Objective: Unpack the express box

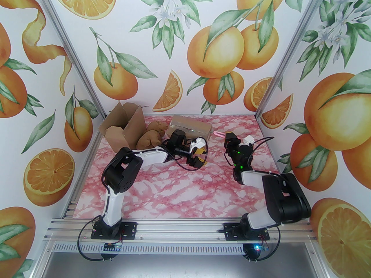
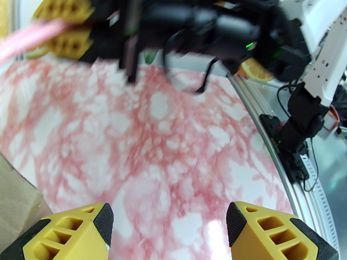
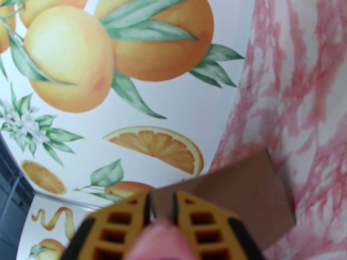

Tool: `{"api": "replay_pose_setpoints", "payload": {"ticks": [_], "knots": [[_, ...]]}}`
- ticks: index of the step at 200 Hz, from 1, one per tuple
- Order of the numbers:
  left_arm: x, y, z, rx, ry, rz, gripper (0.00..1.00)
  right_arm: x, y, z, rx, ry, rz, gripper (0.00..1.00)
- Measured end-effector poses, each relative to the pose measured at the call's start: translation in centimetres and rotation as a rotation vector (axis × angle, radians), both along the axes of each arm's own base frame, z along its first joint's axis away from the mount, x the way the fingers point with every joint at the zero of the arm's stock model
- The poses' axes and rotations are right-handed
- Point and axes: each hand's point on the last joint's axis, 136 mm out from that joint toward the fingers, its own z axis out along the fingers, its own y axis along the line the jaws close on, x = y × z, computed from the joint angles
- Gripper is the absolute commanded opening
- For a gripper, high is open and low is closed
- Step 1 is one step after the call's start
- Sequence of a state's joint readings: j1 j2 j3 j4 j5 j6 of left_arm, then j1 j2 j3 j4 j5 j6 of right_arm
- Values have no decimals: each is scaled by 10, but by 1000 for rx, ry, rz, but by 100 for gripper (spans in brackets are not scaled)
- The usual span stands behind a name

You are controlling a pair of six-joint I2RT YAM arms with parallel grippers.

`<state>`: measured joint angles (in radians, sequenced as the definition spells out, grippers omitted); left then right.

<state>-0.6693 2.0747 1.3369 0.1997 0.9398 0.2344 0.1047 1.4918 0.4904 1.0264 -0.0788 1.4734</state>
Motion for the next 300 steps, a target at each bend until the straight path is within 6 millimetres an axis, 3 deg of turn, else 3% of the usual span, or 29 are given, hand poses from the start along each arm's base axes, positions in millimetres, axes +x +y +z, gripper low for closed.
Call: {"api": "replay_pose_setpoints", "payload": {"ticks": [30, 80, 101, 136, 155, 180, 218, 234, 278, 300], "knots": [[13, 9, -3, 15, 8, 33, 73, -3, 9, 6, -6, -11, 30, 0], [22, 10, 0, 26, 4, 56, 73, 14, 5, -17, 19, 39, 19, 0], [24, 8, 6, 22, -1, 54, 73, 18, 1, -15, 26, 37, 10, 0], [31, 2, 29, 16, -53, 35, 74, 21, -18, -24, 20, 69, -31, 0], [38, -4, 55, -8, -131, 21, 74, 21, -13, -34, 17, 98, 3, 0], [42, -7, 83, -37, -208, 8, 74, 28, -7, -30, 14, 91, 40, 0], [48, 0, 87, -19, -212, 20, 74, 30, -3, -30, 4, 107, 68, 0], [70, 6, 97, -9, -203, 80, 74, 30, -3, -29, -8, 111, 72, 0], [181, 27, 177, -59, -321, 352, 77, 25, -4, -25, -55, 130, 79, 0], [223, 45, 187, -58, -353, 470, 78, 27, -4, -23, -62, 130, 87, 0]]}}
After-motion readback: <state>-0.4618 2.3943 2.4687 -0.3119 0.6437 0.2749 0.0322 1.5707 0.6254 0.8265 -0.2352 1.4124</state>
